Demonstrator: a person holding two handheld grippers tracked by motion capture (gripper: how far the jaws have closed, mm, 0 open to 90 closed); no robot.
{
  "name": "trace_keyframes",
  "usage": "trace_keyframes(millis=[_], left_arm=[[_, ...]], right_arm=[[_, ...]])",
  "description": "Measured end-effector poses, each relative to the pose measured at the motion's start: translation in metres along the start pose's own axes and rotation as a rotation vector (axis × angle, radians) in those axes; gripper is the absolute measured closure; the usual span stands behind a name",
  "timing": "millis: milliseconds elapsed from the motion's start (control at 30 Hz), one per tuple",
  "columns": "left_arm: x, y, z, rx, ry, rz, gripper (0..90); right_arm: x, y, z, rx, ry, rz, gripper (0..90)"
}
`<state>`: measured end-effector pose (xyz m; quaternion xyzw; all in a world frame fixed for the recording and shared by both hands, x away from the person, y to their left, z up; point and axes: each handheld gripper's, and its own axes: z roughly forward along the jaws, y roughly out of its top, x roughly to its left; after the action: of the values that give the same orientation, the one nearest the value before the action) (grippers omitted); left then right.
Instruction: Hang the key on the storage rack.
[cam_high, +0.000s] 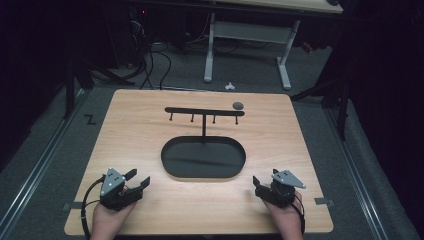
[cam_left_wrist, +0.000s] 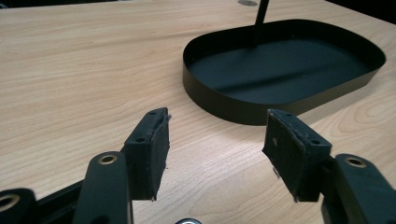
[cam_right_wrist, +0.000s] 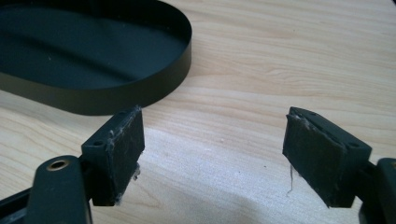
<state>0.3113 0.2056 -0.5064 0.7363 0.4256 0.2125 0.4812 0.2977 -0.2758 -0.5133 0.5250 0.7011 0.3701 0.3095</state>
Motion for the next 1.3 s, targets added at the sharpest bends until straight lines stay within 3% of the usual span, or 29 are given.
trace_keyframes(millis=[267,500,600,667,700,833,900,1067,1167,1200,1300], left_arm=[[0.01,-0.004,-0.002,0.009,-0.018,-0.051,41.9],[0.023,-0.001,-0.014,0.038,0.019,-0.068,41.6],[0.031,0.004,-0.025,0.082,0.037,-0.042,41.7],[0.035,0.001,-0.035,0.119,0.078,-0.015,42.9],[0.04,-0.009,-0.041,0.149,0.077,-0.051,44.4],[0.042,-0.02,-0.046,0.207,0.094,-0.068,45.8],[0.042,-0.022,-0.045,0.245,0.096,-0.06,45.8],[0.044,-0.026,-0.041,0.261,0.11,-0.056,47.8],[0.048,-0.028,-0.036,0.276,0.098,-0.082,49.0],[0.051,-0.026,-0.033,0.271,0.077,-0.116,49.3],[0.052,-0.023,-0.029,0.274,0.062,-0.127,50.9]], right_arm=[[-0.001,-0.002,-0.002,0.007,0.008,-0.009,21.3],[-0.002,-0.001,0.001,0.012,0.03,-0.011,22.4],[-0.002,-0.001,0.0,0.006,0.039,-0.008,23.2],[-0.002,-0.001,-0.001,0.003,0.043,-0.017,23.9],[-0.002,0.0,-0.002,0.002,0.045,-0.018,24.3],[-0.001,0.0,-0.002,0.002,0.046,-0.017,25.3],[0.0,0.0,-0.002,0.004,0.048,-0.024,25.6],[0.0,0.001,-0.004,0.0,0.051,-0.026,26.5],[-0.001,0.0,-0.004,0.003,0.056,-0.025,27.0],[-0.003,-0.001,-0.003,0.01,0.064,-0.025,27.3],[-0.004,-0.001,-0.002,0.012,0.068,-0.02,27.4]])
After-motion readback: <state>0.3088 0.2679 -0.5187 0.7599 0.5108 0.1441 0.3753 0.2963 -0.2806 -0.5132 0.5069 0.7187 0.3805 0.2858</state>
